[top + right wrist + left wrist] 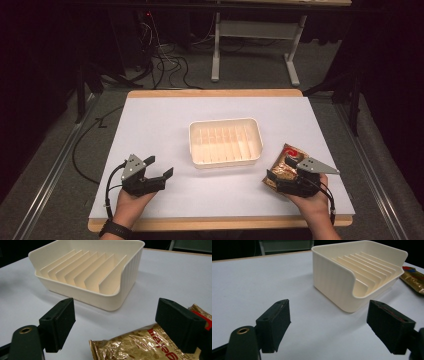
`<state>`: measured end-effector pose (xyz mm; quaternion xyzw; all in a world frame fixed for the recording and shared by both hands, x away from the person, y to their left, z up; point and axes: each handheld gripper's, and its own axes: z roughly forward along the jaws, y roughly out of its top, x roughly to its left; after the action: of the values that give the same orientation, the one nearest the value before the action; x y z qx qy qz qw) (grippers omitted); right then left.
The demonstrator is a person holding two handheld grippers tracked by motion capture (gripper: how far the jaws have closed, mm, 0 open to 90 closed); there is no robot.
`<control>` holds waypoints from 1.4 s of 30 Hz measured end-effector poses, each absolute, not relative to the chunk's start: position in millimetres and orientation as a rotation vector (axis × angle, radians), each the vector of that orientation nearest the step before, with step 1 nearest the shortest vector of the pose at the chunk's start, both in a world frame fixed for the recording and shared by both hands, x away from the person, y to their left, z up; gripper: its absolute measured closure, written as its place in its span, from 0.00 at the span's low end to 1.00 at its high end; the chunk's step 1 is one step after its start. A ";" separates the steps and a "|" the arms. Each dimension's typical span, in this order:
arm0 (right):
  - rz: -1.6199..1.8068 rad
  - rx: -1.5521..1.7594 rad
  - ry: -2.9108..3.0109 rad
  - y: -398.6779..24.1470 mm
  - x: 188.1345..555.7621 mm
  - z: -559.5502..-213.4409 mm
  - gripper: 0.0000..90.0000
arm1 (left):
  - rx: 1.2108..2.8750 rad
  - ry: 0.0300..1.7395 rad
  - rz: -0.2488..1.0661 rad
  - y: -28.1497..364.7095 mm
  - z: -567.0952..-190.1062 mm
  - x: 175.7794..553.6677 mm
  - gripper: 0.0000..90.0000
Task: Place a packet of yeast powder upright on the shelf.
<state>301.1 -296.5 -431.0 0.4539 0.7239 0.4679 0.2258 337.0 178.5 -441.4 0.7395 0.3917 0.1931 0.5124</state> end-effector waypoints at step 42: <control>1.335 1.229 2.029 -303.5 304.7 -430.3 0.25 | 1.833 0.856 0.492 163.5 -444.0 331.0 0.22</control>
<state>304.7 -303.5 -430.3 0.4416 0.7291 0.4796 0.2083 331.0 163.5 -444.0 0.7598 0.3548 0.2038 0.5052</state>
